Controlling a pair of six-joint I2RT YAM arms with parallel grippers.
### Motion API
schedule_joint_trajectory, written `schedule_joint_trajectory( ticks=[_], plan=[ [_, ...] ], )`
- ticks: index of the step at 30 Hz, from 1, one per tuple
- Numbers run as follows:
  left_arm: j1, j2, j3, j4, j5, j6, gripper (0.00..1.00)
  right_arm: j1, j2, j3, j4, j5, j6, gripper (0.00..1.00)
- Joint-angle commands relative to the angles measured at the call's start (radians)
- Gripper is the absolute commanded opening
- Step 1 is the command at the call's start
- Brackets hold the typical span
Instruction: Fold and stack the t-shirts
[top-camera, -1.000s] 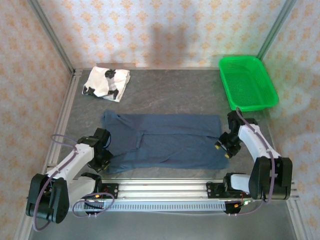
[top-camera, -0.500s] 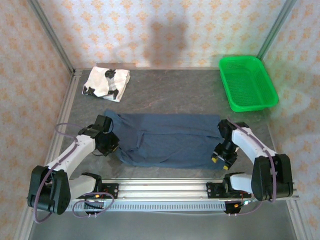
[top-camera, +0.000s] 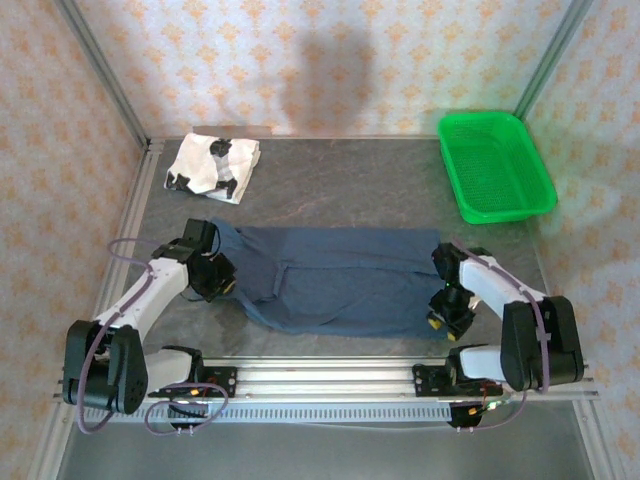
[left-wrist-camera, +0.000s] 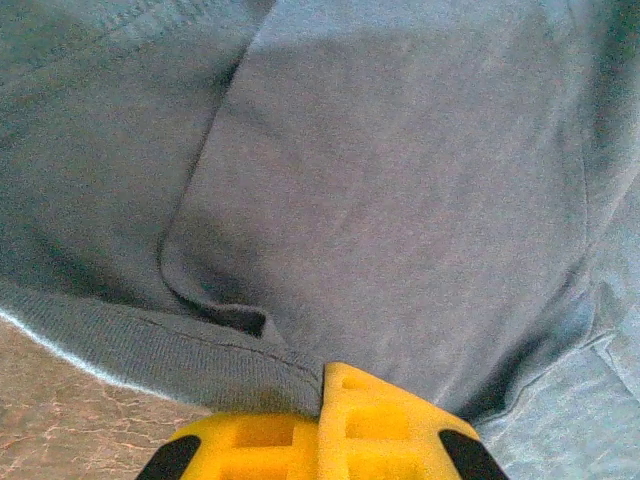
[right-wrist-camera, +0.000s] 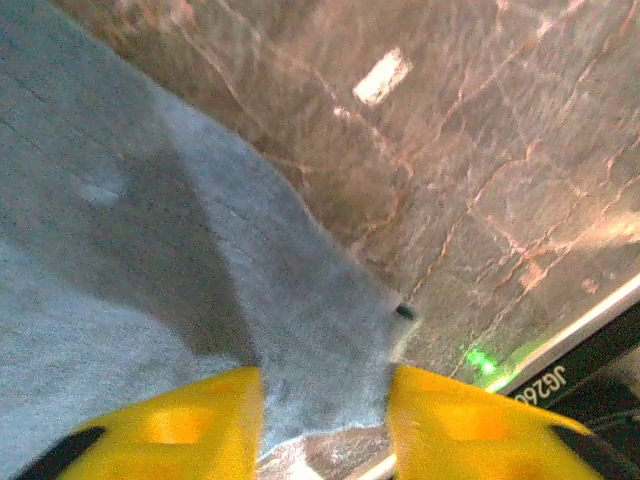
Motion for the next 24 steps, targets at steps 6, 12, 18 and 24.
schedule_joint_trajectory(
  ticks=[6,12,18,24],
  plan=[
    [0.01,0.042,0.091,-0.042,0.025,0.04,0.03,0.004,0.066,0.1,0.069,0.079,-0.005,0.0],
    [0.01,0.061,0.144,-0.059,0.037,0.061,0.03,0.005,0.061,0.148,0.076,0.082,-0.021,0.0],
    [0.01,0.143,0.245,-0.077,0.042,0.107,0.04,0.005,0.093,0.158,0.095,0.075,-0.039,0.0],
    [0.009,0.26,0.344,-0.078,0.044,0.147,0.03,-0.001,0.108,0.177,0.1,0.077,-0.058,0.0]
  ],
)
